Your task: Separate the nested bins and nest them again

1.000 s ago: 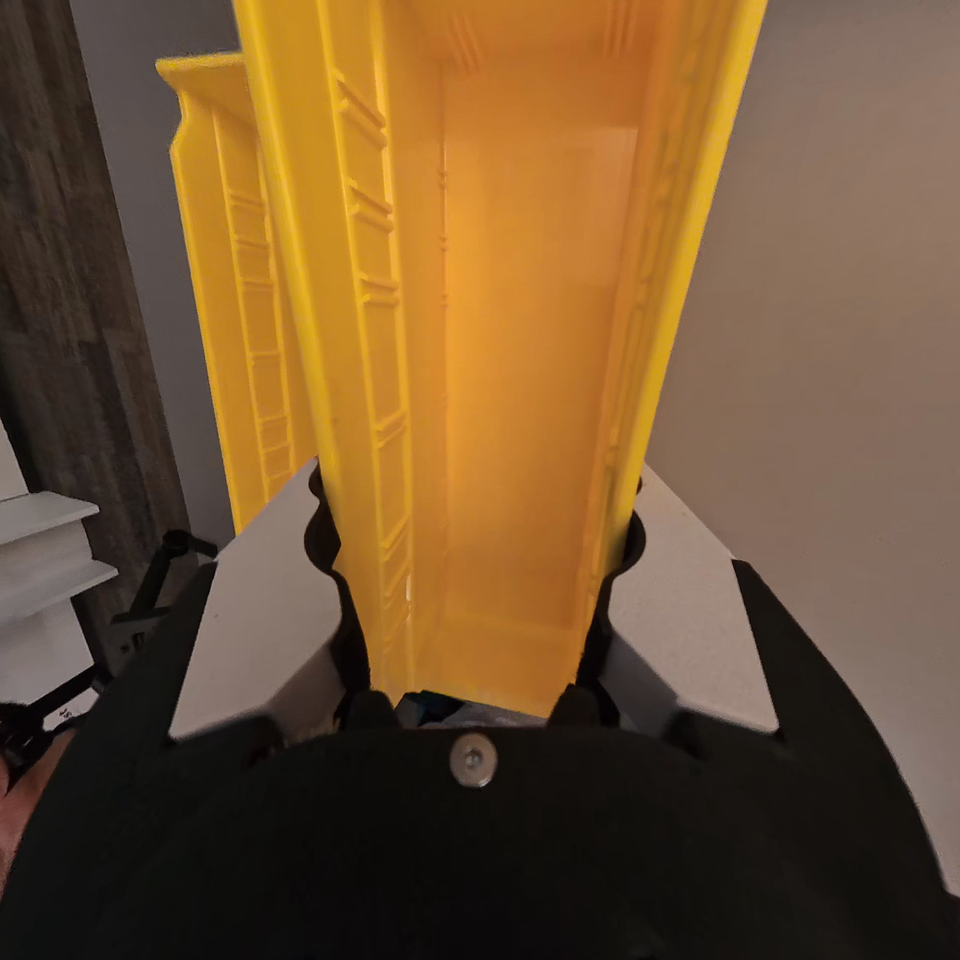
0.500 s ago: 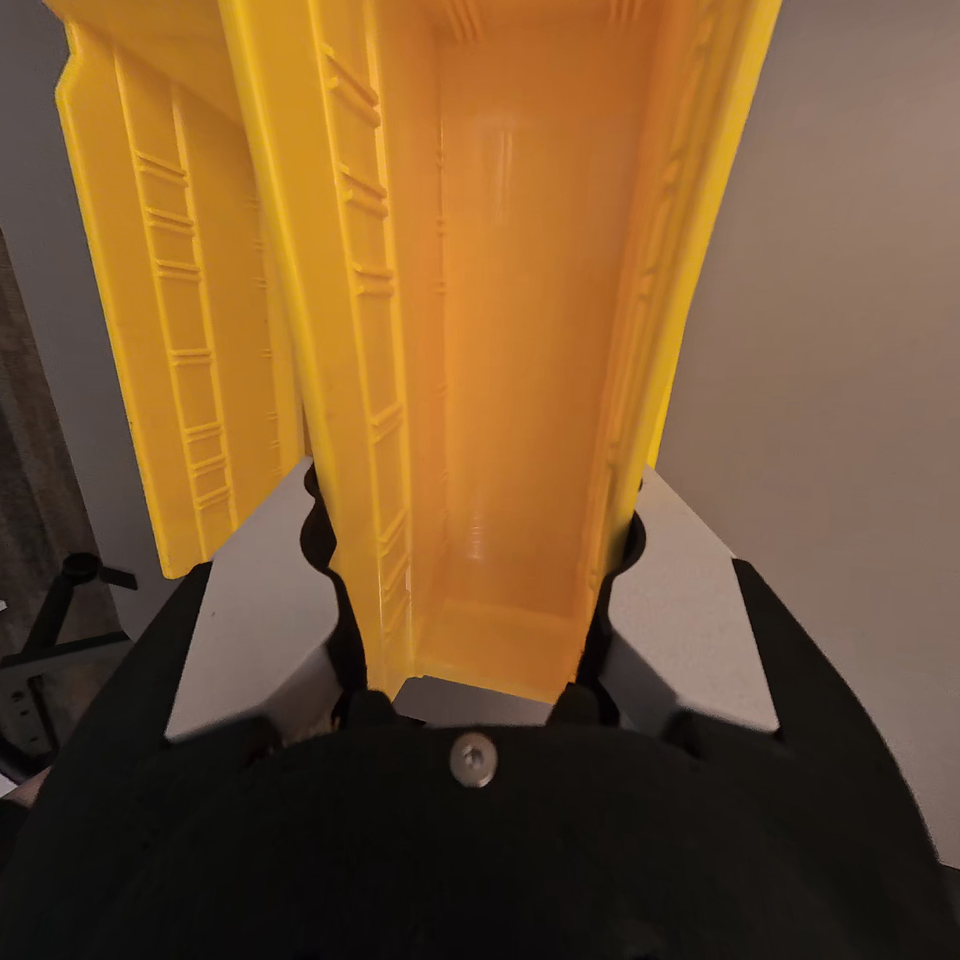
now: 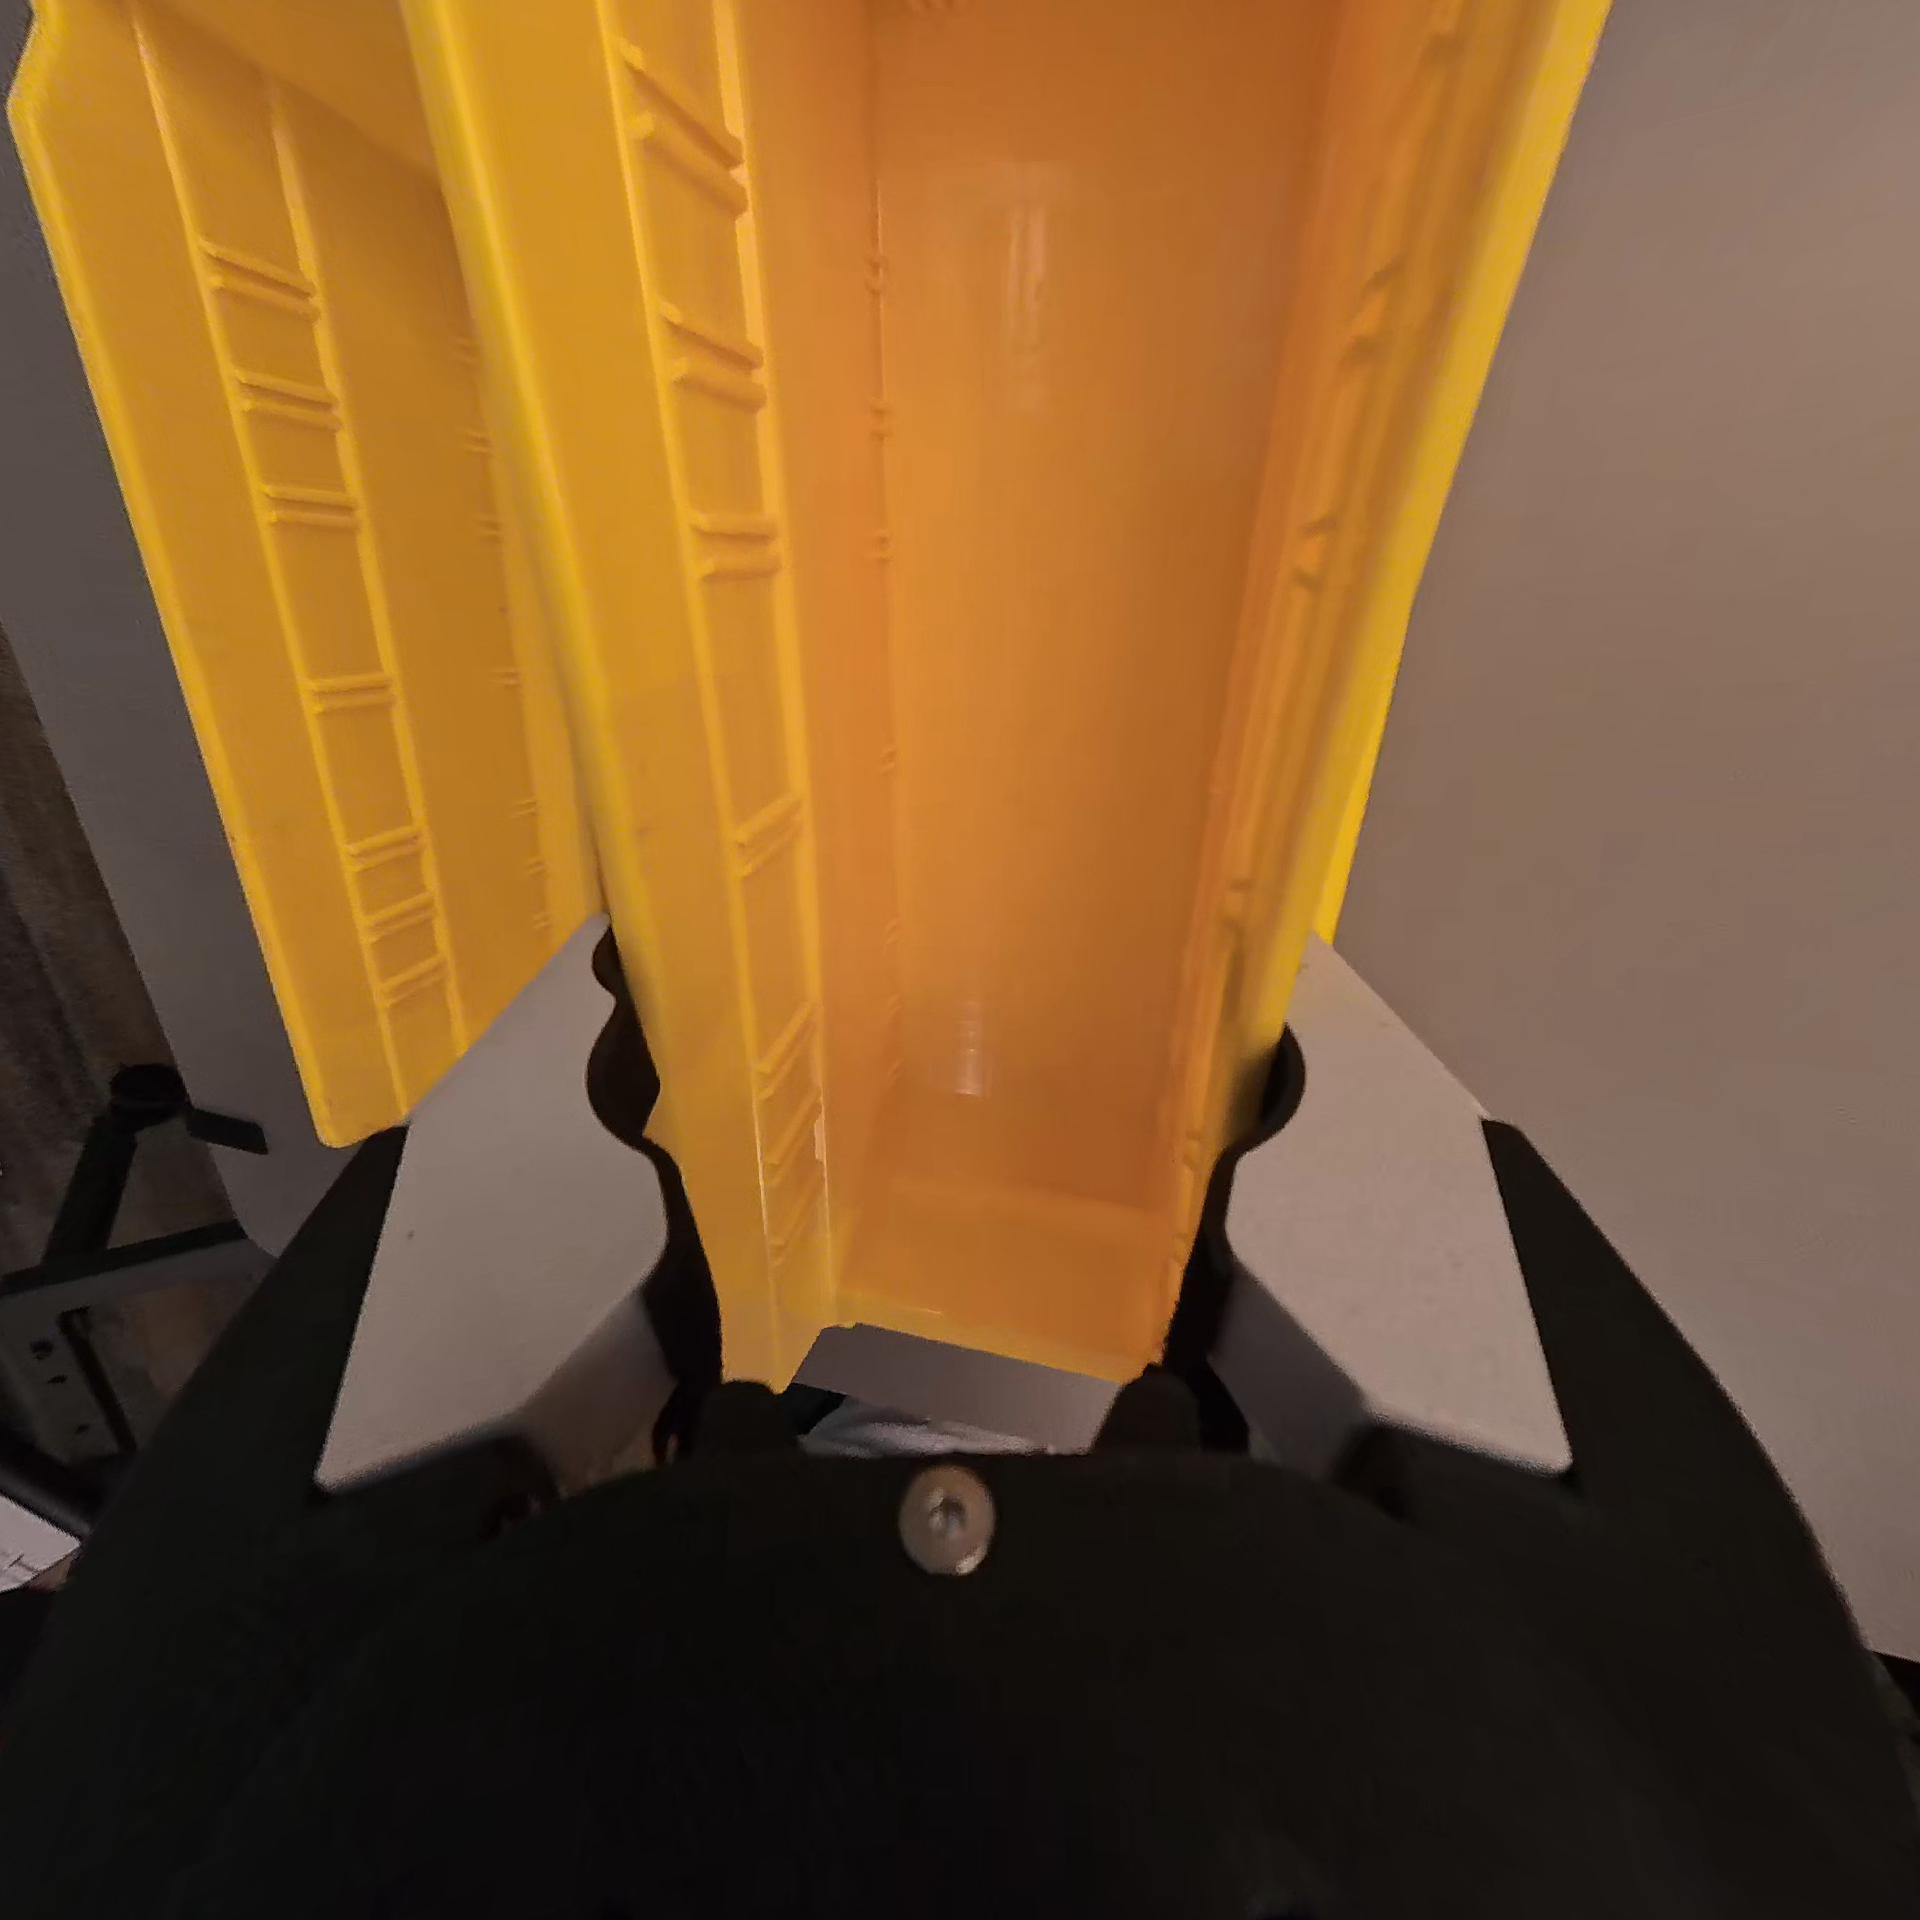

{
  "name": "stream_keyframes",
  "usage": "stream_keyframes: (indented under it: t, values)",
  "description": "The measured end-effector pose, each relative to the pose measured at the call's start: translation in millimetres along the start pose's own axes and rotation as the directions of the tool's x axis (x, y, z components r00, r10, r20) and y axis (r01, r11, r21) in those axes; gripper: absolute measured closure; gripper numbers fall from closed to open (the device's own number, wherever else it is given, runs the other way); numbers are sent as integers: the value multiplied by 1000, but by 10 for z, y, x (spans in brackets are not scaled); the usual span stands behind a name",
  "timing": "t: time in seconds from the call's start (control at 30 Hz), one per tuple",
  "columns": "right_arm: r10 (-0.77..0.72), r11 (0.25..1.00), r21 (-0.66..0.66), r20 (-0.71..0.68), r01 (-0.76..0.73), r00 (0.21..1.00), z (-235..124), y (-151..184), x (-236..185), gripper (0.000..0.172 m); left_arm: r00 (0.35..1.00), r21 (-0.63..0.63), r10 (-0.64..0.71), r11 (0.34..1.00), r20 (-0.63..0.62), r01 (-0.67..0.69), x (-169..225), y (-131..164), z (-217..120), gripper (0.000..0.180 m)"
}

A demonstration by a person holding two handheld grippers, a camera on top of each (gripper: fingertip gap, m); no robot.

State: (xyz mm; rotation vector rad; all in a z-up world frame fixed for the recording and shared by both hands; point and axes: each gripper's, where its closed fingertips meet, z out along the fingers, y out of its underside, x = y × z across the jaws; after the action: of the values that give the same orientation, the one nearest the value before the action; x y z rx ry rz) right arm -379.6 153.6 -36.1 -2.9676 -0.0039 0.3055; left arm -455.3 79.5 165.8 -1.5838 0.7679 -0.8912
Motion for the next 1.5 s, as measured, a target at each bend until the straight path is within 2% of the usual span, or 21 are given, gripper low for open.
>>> stream_keyframes:
  t: [0.2,0.37,0.47,0.53,0.67,0.77,0.83,0.9,0.97,1.03,1.1,1.17,1.2,1.23,1.33,1.4,1.5]
  values:
    - [16,998,-66,41,-13,999,13,57,-6,58,1000,4,-7,1000,-2,7,-18,-3,-9,131]
    - [5,996,-91,60,1,998,-4,63,-36,53,1000,3,-9,1000,1,9,-31,0,-8,131]
    - [16,992,-124,125,-1,992,-107,83,-103,57,1000,1,-9,1000,9,9,-44,6,1,130]
    - [-6,991,-133,108,20,994,-217,81,-78,59,1000,0,-11,1000,18,11,-63,8,9,130]
    - [-118,988,-95,12,118,993,-514,-32,42,57,999,-12,-18,1000,39,19,-122,35,48,129]
    - [-210,977,-21,44,211,977,-764,-155,-11,57,998,-38,-21,999,53,23,-159,85,102,128]
    - [-289,955,99,99,279,952,-954,-289,-66,59,998,-55,-20,998,62,23,-180,120,137,127]
    - [-386,900,271,132,341,913,-1188,-431,-68,63,997,-75,-17,997,74,23,-213,159,165,125]
    - [-513,781,487,143,391,847,-1504,-531,-72,63,995,-103,-12,994,99,22,-291,214,176,123]
    - [-627,573,714,67,402,776,-1914,-546,-9,62,989,-152,3,988,149,20,-447,310,159,111]
    - [-659,313,874,-81,371,748,-2318,-472,185,60,966,-223,-10,972,257,69,-725,481,111,85]
    - [-622,40,945,-230,324,749,-2643,-322,443,42,924,-265,-43,952,380,153,-1041,654,73,68]
    - [-610,-72,951,-281,302,741,-2765,-223,546,43,906,-282,-51,942,420,184,-1166,742,83,64]
    - [-608,-103,951,-291,290,739,-2788,-148,658,44,896,-310,-61,926,439,215,-1253,855,118,64]
    - [-622,-55,967,-229,250,749,-2672,-64,985,45,893,-452,-97,835,439,313,-1340,1308,269,76]
    - [-640,-25,979,-170,201,749,-2613,-39,1169,45,897,-504,-158,780,412,369,-1302,1552,381,69]
    - [-657,21,986,-110,164,746,-2543,-45,1426,45,852,-541,-267,678,450,498,-1236,1805,392,63]
